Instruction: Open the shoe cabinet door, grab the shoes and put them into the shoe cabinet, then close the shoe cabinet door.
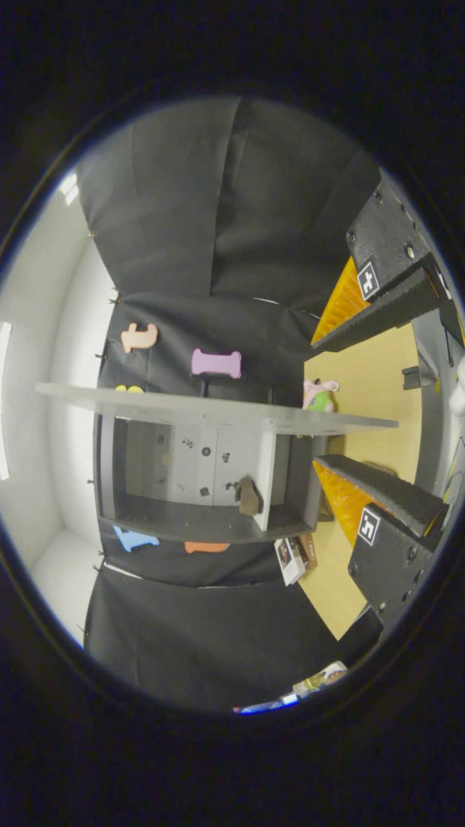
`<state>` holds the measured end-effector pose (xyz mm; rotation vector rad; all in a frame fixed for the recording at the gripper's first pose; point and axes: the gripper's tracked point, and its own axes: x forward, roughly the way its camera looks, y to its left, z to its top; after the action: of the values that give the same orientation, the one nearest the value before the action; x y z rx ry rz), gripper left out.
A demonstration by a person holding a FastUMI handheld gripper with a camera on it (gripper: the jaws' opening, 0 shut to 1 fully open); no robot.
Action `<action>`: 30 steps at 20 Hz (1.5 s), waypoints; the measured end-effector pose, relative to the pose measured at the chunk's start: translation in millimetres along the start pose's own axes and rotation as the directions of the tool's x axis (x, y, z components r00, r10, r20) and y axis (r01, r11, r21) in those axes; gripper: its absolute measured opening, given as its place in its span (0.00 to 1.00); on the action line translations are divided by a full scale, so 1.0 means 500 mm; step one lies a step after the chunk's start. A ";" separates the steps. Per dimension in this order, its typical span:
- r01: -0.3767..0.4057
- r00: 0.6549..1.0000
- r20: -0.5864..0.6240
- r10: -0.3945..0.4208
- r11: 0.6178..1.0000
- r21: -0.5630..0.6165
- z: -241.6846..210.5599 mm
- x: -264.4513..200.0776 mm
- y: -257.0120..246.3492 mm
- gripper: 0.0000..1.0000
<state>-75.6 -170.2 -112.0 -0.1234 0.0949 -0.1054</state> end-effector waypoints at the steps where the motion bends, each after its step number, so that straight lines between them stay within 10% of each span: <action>1: -0.029 1.000 -0.010 0.029 1.000 0.003 -0.022 0.004 0.054 1.00; 10: -0.200 0.963 -0.174 0.204 0.979 0.041 -0.247 0.195 0.356 1.00; 20: -0.149 0.862 -0.458 0.216 0.972 0.179 -0.537 0.530 0.432 1.00; 30: -0.083 0.778 -0.591 0.214 0.967 0.241 -0.636 0.690 0.438 0.99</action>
<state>255.6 -29.6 -484.3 0.1310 0.7502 0.0096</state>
